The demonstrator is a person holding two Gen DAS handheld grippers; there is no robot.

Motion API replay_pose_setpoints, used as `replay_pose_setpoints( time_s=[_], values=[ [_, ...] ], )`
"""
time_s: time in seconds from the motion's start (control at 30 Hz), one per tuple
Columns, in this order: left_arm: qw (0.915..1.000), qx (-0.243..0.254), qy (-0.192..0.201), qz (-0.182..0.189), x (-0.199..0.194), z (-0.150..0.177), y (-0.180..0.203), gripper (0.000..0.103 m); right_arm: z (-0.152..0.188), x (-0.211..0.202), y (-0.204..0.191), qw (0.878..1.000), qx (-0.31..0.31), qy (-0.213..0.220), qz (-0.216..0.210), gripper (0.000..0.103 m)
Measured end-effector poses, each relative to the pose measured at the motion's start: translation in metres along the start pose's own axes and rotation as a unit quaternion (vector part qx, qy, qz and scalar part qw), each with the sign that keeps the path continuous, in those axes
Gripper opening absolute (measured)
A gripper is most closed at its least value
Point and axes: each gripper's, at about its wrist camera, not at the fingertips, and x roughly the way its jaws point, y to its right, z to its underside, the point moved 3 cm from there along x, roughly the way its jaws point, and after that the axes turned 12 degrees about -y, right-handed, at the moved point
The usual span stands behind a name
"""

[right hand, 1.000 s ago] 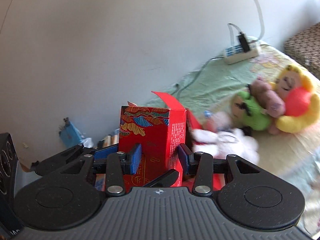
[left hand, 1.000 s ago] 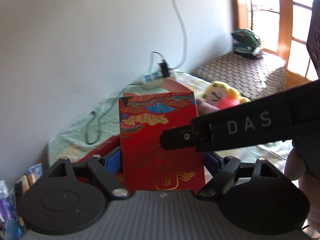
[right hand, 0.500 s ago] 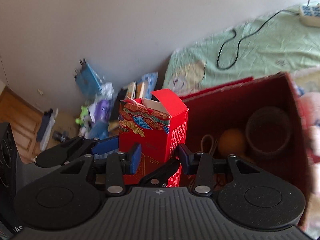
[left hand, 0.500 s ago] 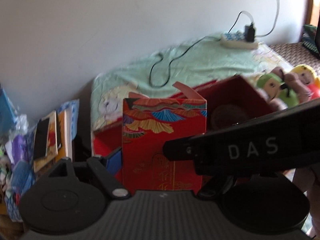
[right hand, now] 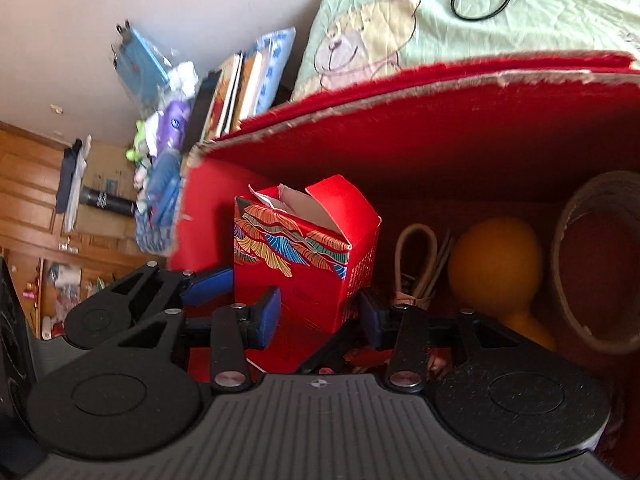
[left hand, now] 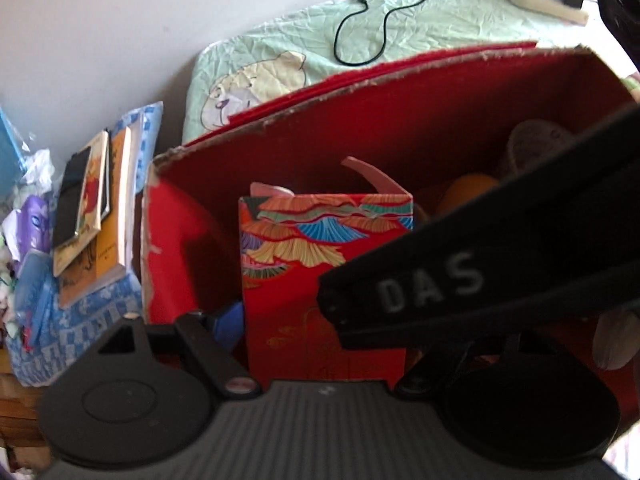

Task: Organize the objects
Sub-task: 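Carry the gift box over the red box with the right gripper, then lower the gift box into the red box and open the right gripper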

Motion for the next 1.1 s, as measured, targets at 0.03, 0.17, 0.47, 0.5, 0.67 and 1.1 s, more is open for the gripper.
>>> replay_pose_setpoints(
  time_s=[0.03,0.17,0.47,0.5,0.67,1.1],
  values=[
    [1.0000,-0.002,-0.001,-0.002,0.000,-0.001,0.000,0.081,0.000,0.000,0.000,1.000,-0.002,-0.001,-0.001,0.049],
    [0.9998,-0.002,-0.015,-0.014,0.002,-0.005,0.002,0.082,-0.003,0.001,0.000,1.000,-0.011,-0.004,0.003,0.050],
    [0.9998,-0.003,-0.014,-0.015,0.002,-0.008,0.005,0.086,-0.003,0.001,0.006,1.000,0.009,0.010,0.003,0.051],
    [0.9998,-0.003,-0.014,-0.015,0.002,-0.008,0.005,0.086,-0.003,0.001,0.007,1.000,0.010,0.014,0.005,0.051],
    [0.9998,-0.004,-0.013,-0.014,0.001,-0.008,0.006,0.089,-0.005,-0.002,0.011,0.999,0.017,0.031,0.015,0.050],
    [0.9997,-0.016,-0.004,-0.017,-0.010,-0.004,0.005,0.092,-0.004,-0.014,0.015,0.995,0.003,0.096,-0.005,0.049]
  ],
)
